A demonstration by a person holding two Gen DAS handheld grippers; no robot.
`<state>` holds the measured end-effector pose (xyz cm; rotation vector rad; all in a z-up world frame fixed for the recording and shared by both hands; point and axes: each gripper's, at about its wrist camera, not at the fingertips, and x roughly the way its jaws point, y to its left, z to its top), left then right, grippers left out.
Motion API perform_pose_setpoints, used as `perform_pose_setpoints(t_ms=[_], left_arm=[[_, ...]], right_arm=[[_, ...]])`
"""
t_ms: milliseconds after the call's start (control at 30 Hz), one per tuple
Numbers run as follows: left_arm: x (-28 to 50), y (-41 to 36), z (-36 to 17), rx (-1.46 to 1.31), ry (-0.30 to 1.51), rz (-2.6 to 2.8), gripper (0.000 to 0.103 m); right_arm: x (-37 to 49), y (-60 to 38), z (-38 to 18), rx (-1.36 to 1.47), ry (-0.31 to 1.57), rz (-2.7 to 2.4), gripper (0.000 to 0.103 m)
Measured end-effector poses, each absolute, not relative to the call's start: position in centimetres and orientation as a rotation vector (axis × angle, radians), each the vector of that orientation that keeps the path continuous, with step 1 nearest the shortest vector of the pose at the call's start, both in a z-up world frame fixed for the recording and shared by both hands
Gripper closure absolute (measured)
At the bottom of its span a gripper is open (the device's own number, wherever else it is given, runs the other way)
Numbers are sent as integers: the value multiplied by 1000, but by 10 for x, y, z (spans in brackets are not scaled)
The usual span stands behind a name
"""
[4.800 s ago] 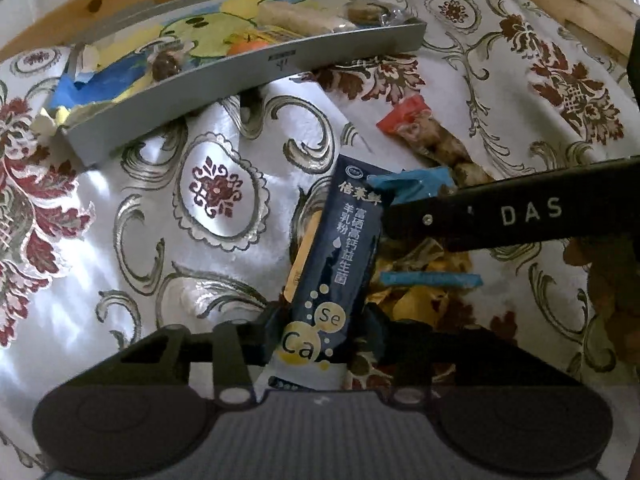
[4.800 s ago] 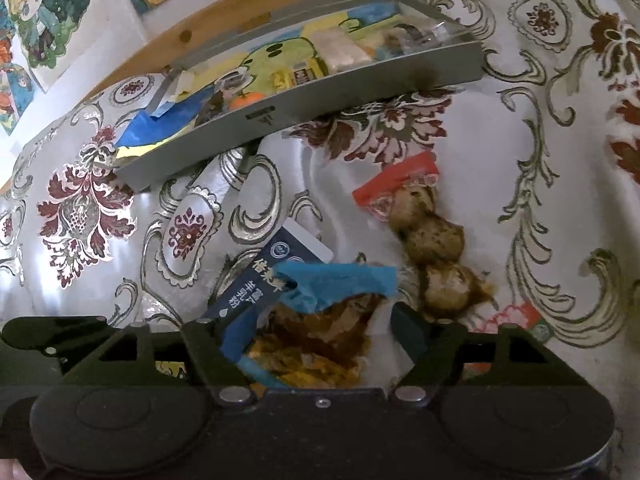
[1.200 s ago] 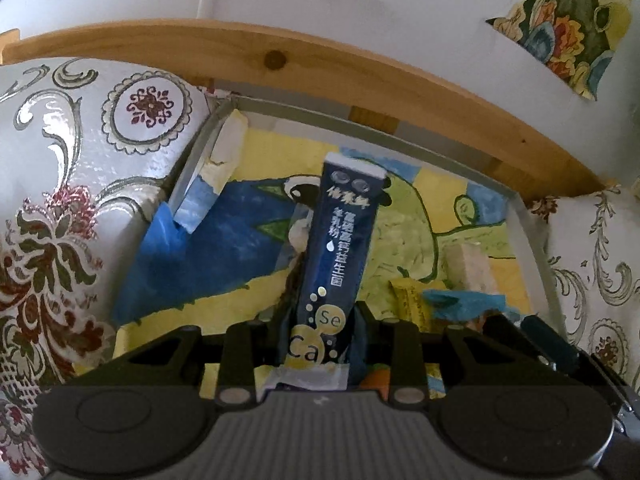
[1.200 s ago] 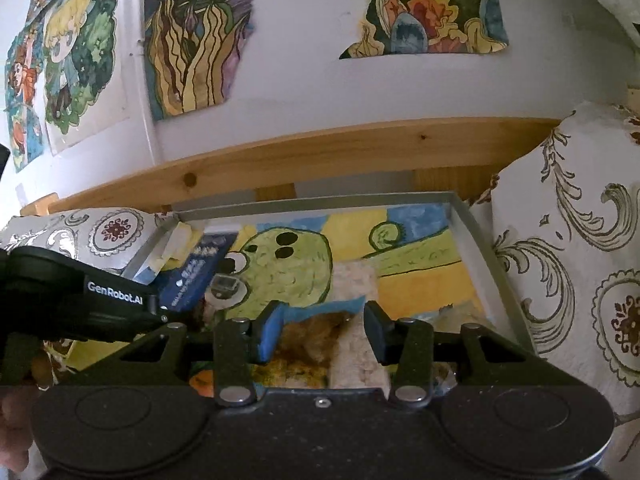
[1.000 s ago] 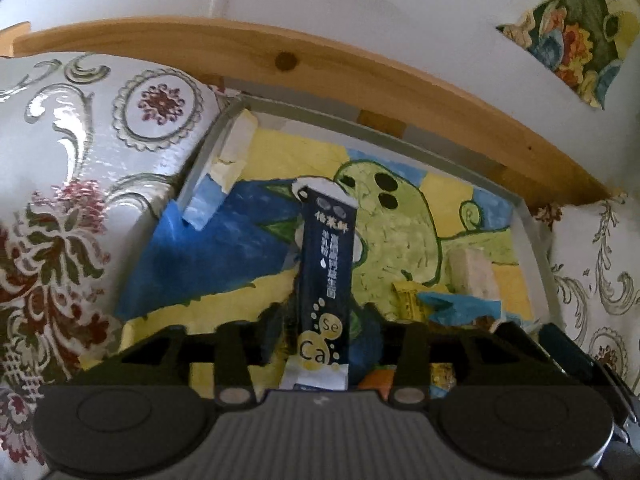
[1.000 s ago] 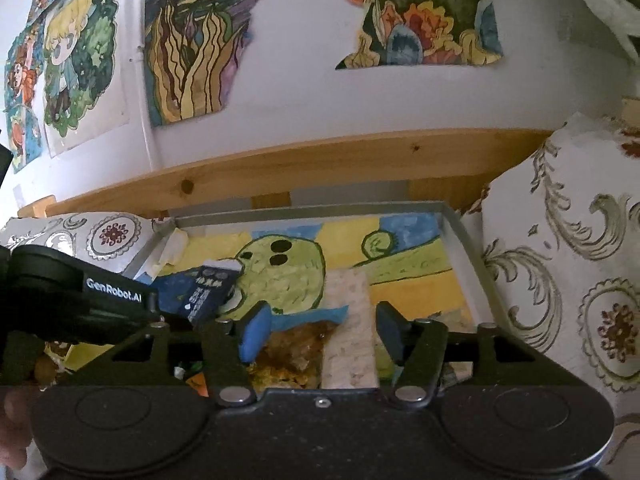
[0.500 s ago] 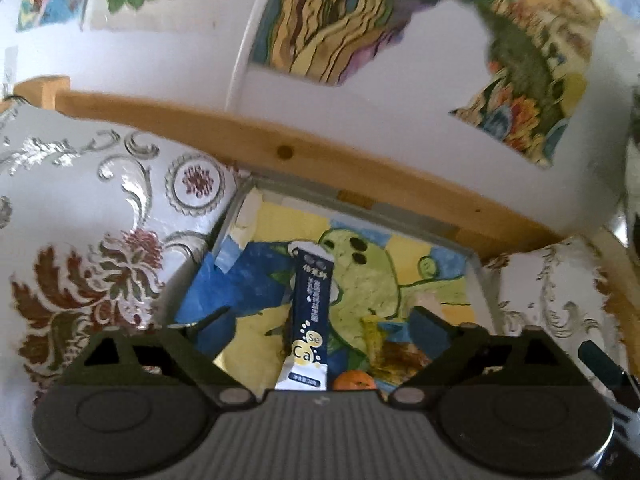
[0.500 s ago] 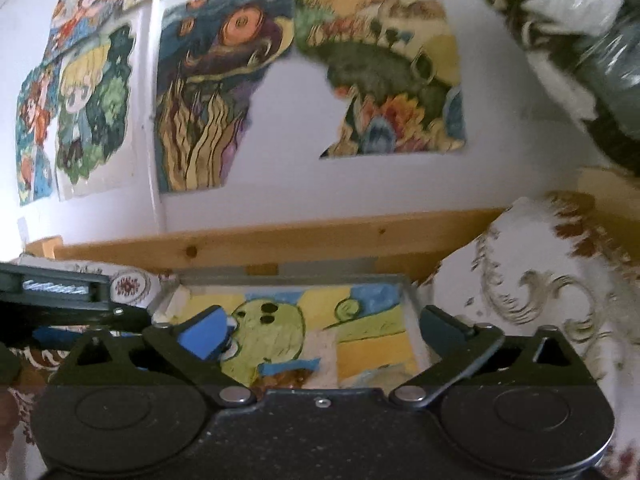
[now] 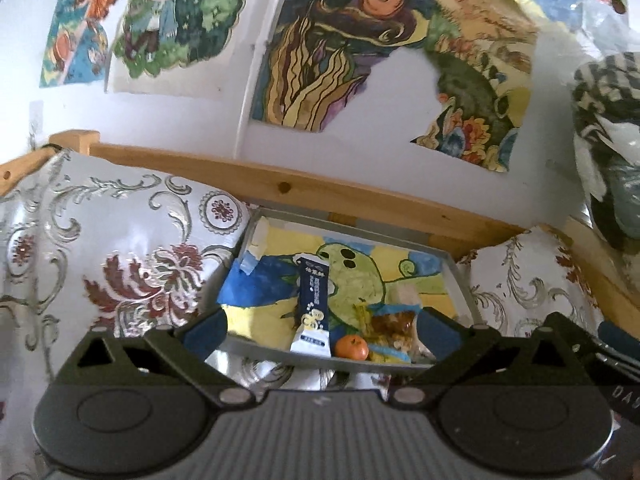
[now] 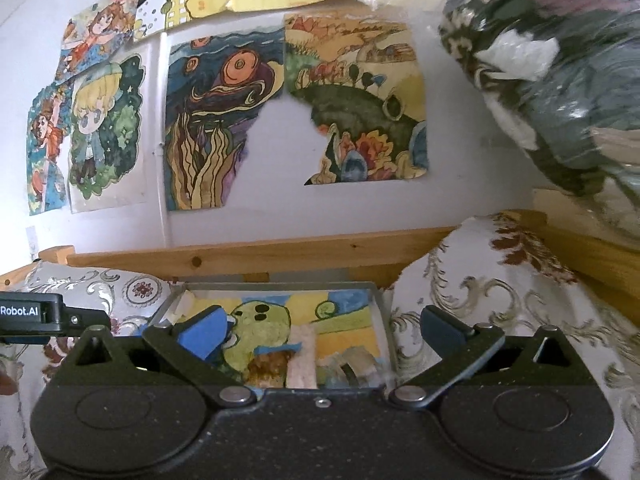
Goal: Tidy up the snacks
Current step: 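Raise both open tools from the tray and move back over the snacks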
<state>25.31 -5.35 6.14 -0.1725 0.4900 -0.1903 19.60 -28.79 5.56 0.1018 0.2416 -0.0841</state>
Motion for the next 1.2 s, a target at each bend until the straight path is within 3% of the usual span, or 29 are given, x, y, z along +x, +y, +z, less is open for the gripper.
perform_pose_setpoints(t_ms=[600, 1200], left_arm=[[162, -31, 38, -156, 505, -177, 0], [114, -23, -11, -27, 632, -195, 0]], right_arm=[[88, -283, 42, 131, 322, -126, 1], [71, -257, 18, 62, 543, -123, 1]])
